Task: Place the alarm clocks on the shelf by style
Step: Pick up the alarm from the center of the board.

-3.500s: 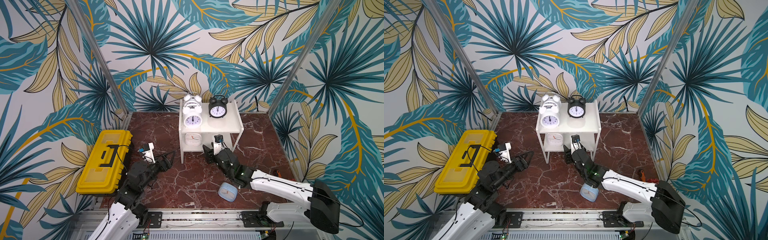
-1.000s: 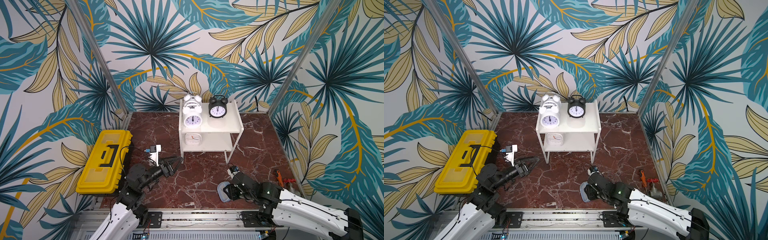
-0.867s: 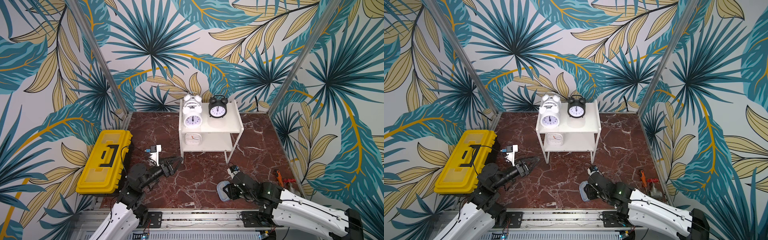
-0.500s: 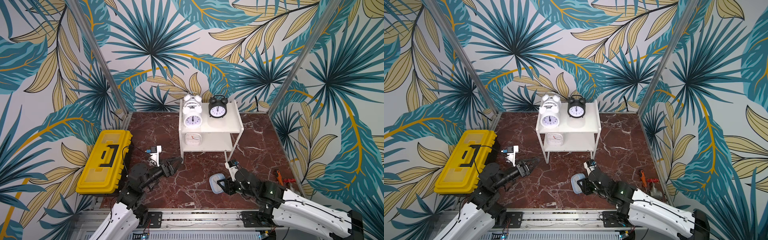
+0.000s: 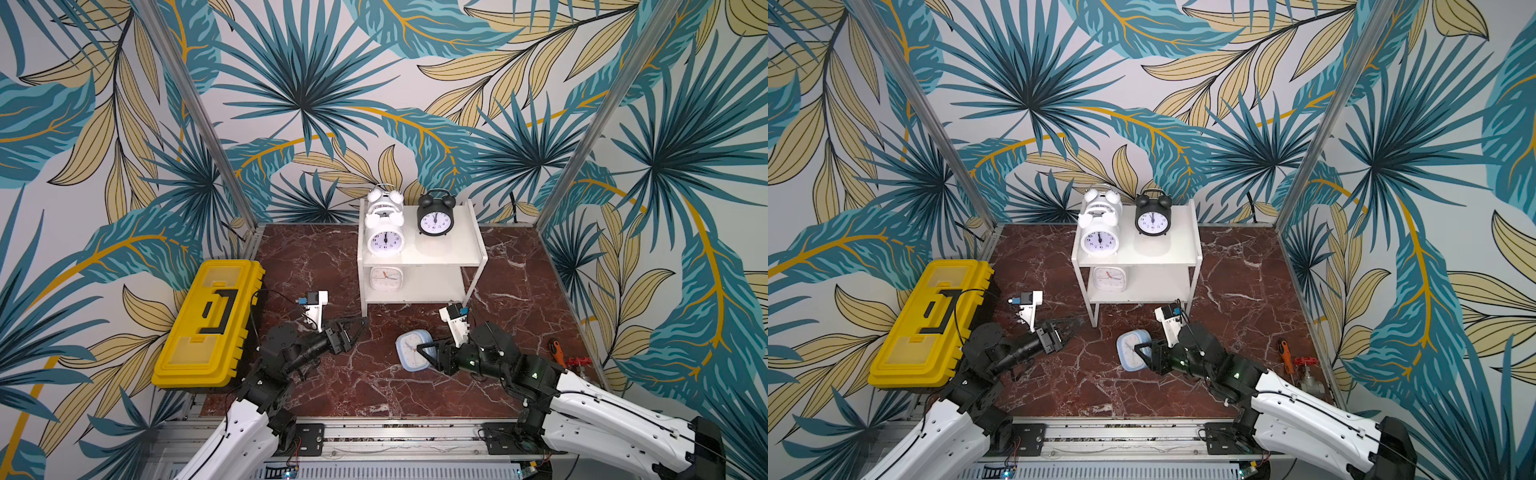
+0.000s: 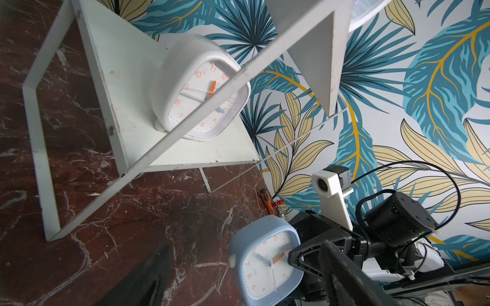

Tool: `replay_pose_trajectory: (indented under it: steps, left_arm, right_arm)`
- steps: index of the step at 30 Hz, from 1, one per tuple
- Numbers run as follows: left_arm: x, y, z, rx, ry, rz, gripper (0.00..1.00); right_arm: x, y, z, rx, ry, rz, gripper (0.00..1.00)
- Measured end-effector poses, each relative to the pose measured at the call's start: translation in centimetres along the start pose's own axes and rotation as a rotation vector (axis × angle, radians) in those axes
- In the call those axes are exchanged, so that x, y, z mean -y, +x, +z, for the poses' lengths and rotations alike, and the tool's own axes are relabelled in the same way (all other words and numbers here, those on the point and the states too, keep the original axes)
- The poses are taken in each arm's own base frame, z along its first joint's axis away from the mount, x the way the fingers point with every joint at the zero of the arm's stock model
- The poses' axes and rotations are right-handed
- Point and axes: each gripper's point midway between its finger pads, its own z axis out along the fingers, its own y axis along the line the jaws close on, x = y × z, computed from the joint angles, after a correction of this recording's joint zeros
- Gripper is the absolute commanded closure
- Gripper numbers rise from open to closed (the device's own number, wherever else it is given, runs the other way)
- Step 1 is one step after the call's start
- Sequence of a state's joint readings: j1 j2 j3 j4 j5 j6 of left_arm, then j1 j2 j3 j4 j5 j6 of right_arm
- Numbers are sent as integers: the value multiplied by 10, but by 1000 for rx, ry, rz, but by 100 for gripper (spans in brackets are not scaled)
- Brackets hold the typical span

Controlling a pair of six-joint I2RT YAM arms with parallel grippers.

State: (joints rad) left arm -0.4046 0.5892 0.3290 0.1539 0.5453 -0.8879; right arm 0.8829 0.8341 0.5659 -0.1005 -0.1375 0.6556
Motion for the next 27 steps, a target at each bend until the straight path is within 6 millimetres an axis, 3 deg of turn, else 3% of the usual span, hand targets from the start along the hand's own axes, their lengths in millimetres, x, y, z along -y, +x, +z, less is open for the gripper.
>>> replay_pose_trajectory:
  steps: [7, 17, 22, 27]
  left_arm:
    - [-2, 15, 7, -72, 53, -59, 6]
    - [14, 18, 14, -106, 181, -112, 2]
    - [23, 24, 23, -151, 245, -137, 11]
    - [31, 31, 30, -191, 298, -147, 26]
  right_arm:
    - [-25, -25, 2, 52, -163, 37, 85]
    - [-51, -52, -4, 116, -337, 103, 84]
    - [-56, -54, -1, 123, -395, 142, 84]
    - [-55, -50, 7, 97, -410, 174, 84]
